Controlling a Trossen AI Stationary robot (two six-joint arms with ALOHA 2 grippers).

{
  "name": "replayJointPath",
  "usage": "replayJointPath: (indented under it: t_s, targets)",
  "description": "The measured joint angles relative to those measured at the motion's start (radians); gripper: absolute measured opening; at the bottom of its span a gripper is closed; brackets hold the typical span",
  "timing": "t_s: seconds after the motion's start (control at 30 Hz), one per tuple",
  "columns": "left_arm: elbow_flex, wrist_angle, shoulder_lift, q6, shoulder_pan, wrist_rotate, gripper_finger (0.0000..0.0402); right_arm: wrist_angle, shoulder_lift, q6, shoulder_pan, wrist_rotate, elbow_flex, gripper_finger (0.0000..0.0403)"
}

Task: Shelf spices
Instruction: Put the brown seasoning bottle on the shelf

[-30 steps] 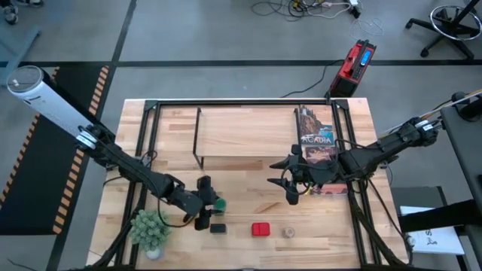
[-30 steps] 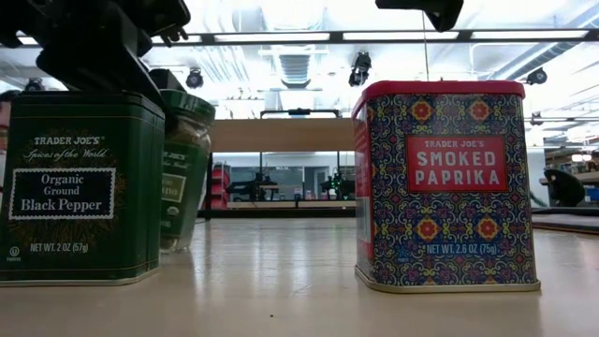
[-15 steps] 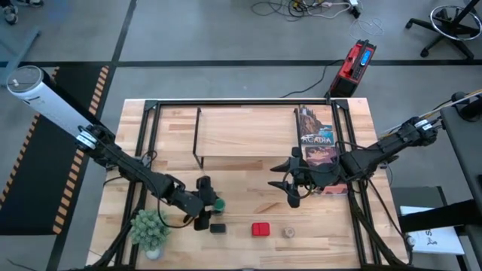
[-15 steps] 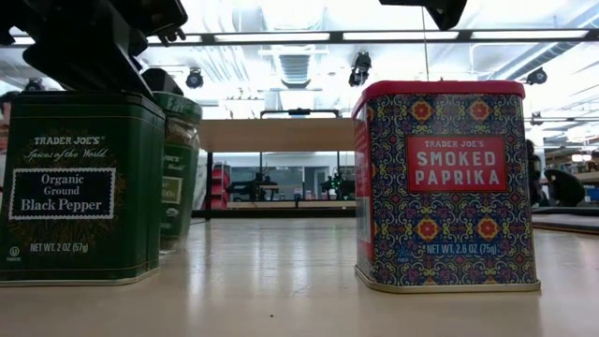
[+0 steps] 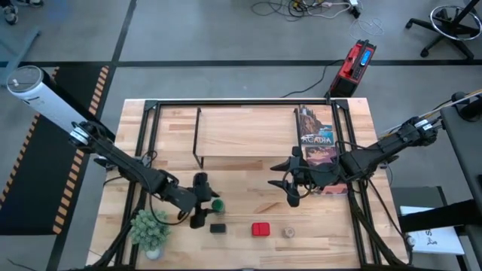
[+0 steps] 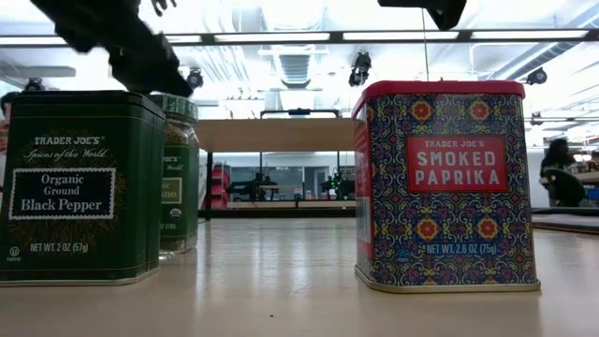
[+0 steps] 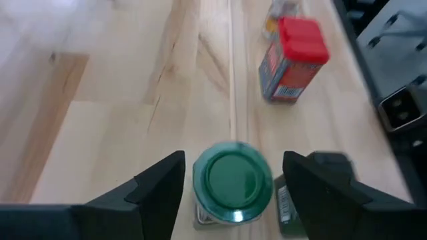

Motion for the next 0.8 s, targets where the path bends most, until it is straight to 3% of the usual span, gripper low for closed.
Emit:
replayJointPath:
  t_s: [0.23, 0.47, 0.8]
  targets:
    - [0.000, 0.045, -0.103, 0.009, -0.001, -0.002, 0.0234, 0.000, 0.000, -0.037, 0.044, 0.003, 0.000, 0.0199]
    - [0.000, 0.159, -0.164, 0.070, -0.003, -0.019, 0.0221, 0.000, 0.000, -0.092, 0.168, 0.041, 0.000, 0.0199]
    - [0.000, 0.172, -0.246, 0.126, -0.003, -0.041, 0.0204, -0.019, 0.037, -0.066, 0.277, 0.014, 0.000, 0.0199]
